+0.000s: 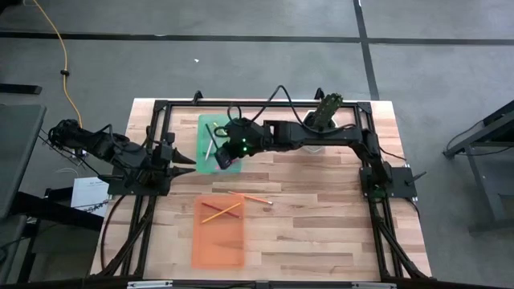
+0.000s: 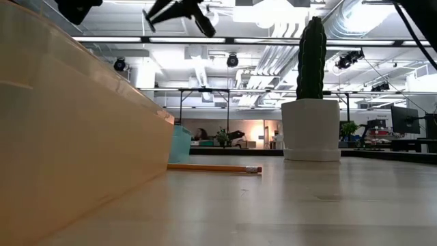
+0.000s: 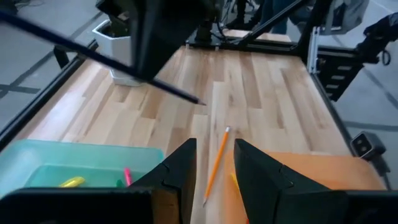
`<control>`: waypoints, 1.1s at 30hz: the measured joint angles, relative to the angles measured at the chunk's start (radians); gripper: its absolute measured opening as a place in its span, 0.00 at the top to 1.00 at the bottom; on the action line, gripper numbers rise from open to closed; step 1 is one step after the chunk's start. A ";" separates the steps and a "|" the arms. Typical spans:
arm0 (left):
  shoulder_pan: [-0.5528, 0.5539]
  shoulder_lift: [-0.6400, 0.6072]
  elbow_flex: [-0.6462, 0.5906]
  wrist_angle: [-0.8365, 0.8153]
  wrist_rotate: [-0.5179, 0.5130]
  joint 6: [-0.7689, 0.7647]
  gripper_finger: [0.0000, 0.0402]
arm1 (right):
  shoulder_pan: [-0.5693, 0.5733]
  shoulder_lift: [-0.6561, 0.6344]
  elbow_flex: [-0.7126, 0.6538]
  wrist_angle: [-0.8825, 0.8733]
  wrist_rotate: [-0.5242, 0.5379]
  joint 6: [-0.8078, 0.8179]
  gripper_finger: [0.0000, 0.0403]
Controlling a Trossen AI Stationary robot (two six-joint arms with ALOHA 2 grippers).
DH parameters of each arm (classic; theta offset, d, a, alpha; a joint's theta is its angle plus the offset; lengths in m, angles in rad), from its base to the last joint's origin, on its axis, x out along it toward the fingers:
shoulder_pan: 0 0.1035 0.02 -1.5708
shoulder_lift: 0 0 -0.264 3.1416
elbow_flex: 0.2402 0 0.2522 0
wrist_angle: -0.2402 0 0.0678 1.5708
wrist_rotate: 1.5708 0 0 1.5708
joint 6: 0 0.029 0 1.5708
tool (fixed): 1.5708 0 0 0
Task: Sort pens & pencils
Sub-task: Put the blue pencil into the orange bin
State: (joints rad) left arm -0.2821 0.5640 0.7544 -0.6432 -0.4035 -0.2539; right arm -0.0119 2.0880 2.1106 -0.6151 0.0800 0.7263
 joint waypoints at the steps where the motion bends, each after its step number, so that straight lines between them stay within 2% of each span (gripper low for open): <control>1: 0.000 0.000 0.000 0.000 0.002 -0.008 0.76 | 0.008 0.000 0.005 0.001 -0.004 -0.006 0.97; 9: 0.000 0.000 0.000 0.006 0.019 -0.067 0.76 | 0.074 0.000 0.020 0.012 -0.039 -0.058 0.97; 16: 0.000 0.001 0.000 0.111 0.030 -0.093 0.76 | 0.117 0.000 0.020 0.040 -0.047 -0.123 0.97; 24: 0.000 0.005 0.000 0.237 0.052 -0.103 0.76 | 0.131 0.000 0.020 0.115 -0.051 -0.157 0.97; 33: 0.000 0.010 0.000 0.253 0.053 -0.137 0.76 | 0.131 0.000 0.020 0.172 -0.091 -0.184 0.97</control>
State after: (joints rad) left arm -0.2819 0.5739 0.7544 -0.3901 -0.3502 -0.3911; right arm 0.1188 2.0884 2.1304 -0.4427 -0.0115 0.5427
